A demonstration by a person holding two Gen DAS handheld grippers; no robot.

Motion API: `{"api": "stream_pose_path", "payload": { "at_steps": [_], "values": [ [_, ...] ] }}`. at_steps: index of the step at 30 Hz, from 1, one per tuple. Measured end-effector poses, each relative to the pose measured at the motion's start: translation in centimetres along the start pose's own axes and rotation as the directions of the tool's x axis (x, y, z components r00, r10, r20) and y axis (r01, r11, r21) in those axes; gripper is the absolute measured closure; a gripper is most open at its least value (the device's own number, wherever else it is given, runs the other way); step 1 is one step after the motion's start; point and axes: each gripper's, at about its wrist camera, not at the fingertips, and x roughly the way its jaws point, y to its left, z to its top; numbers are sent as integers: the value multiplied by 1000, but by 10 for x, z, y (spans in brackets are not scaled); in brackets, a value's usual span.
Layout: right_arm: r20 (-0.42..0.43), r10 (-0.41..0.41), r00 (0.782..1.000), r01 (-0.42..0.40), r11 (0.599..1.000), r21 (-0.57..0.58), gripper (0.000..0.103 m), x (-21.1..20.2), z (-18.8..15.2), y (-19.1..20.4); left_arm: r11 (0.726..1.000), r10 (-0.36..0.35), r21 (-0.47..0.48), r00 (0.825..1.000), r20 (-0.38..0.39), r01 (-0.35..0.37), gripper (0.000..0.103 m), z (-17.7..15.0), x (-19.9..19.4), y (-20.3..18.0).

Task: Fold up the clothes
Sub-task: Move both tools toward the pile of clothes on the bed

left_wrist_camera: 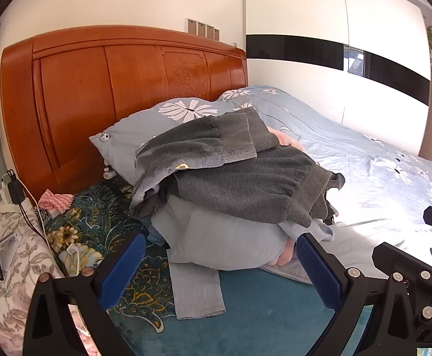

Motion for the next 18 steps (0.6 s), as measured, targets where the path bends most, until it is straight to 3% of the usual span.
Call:
{"api": "stream_pose_path", "payload": {
  "at_steps": [18],
  "values": [
    [13, 6, 1000, -6, 1000, -11, 0, -6, 0, 4, 1000, -9, -6, 999, 52, 9, 0, -1, -6, 5]
  ]
}}
